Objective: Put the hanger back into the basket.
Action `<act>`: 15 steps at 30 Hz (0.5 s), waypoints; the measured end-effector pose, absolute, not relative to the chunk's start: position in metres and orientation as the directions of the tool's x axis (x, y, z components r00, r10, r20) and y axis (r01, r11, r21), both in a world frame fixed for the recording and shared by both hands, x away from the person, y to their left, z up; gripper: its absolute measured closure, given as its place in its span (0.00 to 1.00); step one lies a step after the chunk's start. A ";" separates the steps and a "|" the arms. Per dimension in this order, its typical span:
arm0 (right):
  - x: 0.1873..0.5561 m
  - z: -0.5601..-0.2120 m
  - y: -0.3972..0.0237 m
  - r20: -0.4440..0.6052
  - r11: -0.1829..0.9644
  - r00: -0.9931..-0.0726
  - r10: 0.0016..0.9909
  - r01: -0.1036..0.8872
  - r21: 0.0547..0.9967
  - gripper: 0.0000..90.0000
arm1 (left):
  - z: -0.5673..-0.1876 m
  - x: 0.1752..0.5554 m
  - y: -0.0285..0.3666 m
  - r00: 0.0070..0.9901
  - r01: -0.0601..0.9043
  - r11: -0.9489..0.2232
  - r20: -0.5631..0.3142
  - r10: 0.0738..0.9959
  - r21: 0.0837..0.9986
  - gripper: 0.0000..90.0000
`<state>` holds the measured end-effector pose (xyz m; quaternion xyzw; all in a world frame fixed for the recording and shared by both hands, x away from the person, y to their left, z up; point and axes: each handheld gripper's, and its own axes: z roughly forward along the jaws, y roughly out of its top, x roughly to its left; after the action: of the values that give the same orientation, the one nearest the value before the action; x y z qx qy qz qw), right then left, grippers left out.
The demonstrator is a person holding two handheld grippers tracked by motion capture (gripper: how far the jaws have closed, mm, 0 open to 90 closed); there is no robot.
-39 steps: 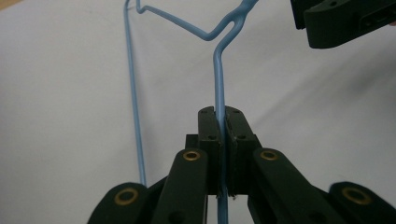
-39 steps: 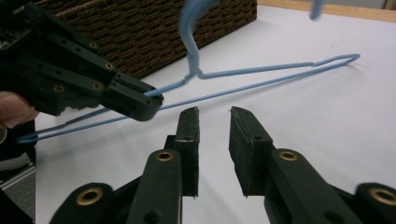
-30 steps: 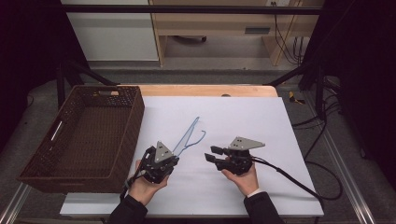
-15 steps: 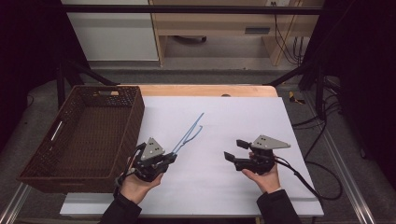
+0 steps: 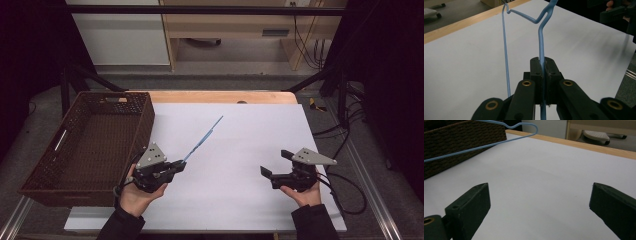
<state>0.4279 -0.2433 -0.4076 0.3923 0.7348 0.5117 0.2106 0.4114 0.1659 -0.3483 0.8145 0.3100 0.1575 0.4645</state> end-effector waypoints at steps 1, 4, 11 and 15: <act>0.427 -0.408 -0.245 0.092 0.166 -0.597 0.797 0.363 0.917 0.03 | -0.346 0.412 0.168 0.762 0.355 -0.376 -0.032 0.647 0.856 0.97; 0.425 -0.408 -0.250 0.092 0.161 -0.583 0.807 0.367 0.916 0.03 | -0.340 0.413 0.172 0.764 0.348 -0.368 -0.033 0.645 0.862 0.97; 0.421 -0.409 -0.256 0.099 0.153 -0.573 0.814 0.375 0.914 0.03 | -0.323 0.420 0.184 0.783 0.328 -0.374 -0.028 0.622 0.868 0.97; 0.421 -0.409 -0.258 0.089 0.162 -0.574 0.814 0.373 0.914 0.03 | -0.314 0.424 0.192 0.787 0.320 -0.377 -0.022 0.617 0.869 0.97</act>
<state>0.4207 -0.2580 -0.4094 0.4062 0.7302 0.5037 0.2191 0.4241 0.1924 -0.3140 0.8152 0.2874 0.1553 0.4783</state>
